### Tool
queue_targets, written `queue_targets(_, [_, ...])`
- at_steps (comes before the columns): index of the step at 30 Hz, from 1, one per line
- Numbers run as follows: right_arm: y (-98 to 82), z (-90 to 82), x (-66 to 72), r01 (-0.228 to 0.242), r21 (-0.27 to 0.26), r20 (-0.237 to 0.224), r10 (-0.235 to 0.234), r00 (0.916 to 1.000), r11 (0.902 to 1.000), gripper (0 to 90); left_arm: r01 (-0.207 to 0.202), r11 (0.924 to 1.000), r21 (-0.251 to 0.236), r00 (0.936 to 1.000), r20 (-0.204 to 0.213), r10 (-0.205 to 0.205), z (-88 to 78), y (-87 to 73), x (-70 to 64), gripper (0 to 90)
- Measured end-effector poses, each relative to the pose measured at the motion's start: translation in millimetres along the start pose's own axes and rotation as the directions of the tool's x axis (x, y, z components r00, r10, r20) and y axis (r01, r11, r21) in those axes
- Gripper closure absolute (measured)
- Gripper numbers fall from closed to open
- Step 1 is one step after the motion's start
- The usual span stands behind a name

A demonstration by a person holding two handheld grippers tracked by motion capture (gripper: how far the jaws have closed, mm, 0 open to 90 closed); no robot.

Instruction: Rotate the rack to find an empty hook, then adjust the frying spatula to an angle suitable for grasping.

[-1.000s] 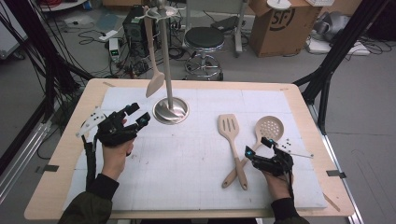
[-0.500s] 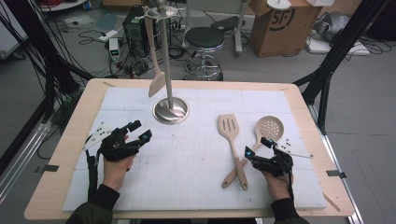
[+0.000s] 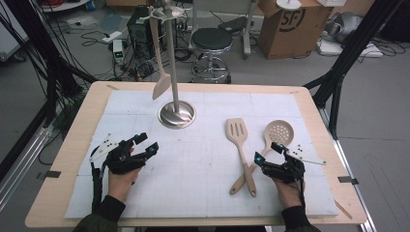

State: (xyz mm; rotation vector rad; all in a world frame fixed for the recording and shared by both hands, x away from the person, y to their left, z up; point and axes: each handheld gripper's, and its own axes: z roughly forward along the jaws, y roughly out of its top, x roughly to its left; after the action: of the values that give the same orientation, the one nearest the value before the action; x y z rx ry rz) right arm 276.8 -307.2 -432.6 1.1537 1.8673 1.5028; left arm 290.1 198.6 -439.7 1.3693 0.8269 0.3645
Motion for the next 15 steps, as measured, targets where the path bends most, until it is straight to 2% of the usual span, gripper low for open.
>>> queue_targets(8, [0.5,-0.4,0.1,-0.008,-0.003,-0.002,0.008,1.0000,1.0000,17.5,0.002,0.9996,0.028,1.0000,-0.004,-0.002,-0.7,-4.2,0.2,29.8])
queue_targets(15, [0.4,2.5,0.8,-0.008,0.007,-0.018,0.008,0.9998,0.9999,17.4,0.003,0.9999,0.015,1.0000,-0.002,-0.003,-3.8,-3.7,-0.3,29.4])
